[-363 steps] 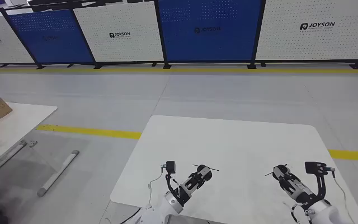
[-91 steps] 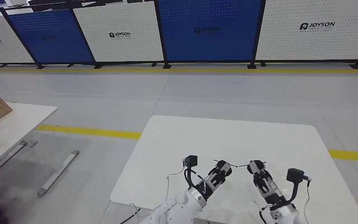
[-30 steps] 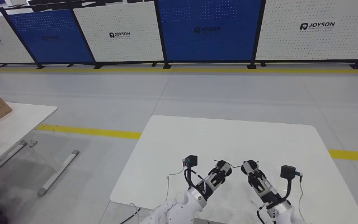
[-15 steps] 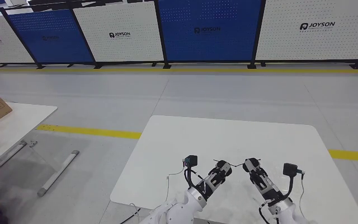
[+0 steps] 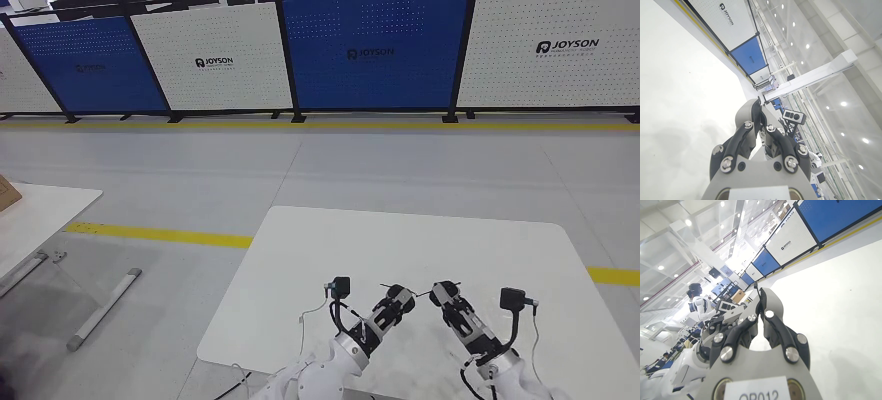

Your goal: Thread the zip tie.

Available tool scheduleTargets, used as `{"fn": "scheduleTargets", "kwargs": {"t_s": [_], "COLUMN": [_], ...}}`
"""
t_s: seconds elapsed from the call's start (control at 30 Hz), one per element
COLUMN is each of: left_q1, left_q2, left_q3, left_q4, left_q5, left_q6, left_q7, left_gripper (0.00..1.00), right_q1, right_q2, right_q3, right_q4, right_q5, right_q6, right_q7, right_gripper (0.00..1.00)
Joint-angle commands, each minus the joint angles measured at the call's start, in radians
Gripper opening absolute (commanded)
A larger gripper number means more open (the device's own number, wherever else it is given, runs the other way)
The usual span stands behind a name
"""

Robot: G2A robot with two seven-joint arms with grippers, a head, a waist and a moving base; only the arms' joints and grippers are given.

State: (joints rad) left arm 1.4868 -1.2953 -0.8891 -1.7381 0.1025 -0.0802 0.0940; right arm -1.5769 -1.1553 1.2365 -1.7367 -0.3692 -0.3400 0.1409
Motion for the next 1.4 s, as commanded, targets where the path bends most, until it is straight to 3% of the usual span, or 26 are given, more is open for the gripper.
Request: {"fn": "scheduleTargets", "kwargs": {"t_s": [0.0, 0.53, 0.7, 0.87, 1.37], "left_q1": [0.001, 0.003, 0.006, 0.01, 0.011], "left_q2": [0.0, -0.001, -0.003, -0.003, -0.001], "left_q3": [-0.002, -0.011, -0.018, -0.025, -0.017], "left_q4": [-0.002, -0.002, -0.009, -0.014, -0.004], "left_q5": [-0.002, 0.012, -0.059, -0.071, 0.005], "left_q6": [0.0, 0.002, -0.005, -0.009, 0.004], "left_q7": [-0.002, 0.014, -0.016, -0.03, -0.043], "left_gripper": [0.0, 0.0, 0.0, 0.0, 0.0], "right_q1": [0.006, -0.004, -0.016, -0.009, -0.031], "right_q2": [0.0, 0.001, 0.004, 0.003, 0.008], "right_q3": [-0.007, -0.001, 0.005, -0.003, 0.007], "right_q4": [0.002, -0.013, -0.024, -0.018, -0.032], "right_q5": [0.006, 0.029, 0.032, 0.027, 0.01], "right_q6": [0.0, 0.0, 0.0, 0.0, 0.0], "right_q7": [0.0, -0.023, -0.019, -0.019, -0.042], "right_gripper": [0.0, 0.0, 0.0, 0.0, 0.0]}}
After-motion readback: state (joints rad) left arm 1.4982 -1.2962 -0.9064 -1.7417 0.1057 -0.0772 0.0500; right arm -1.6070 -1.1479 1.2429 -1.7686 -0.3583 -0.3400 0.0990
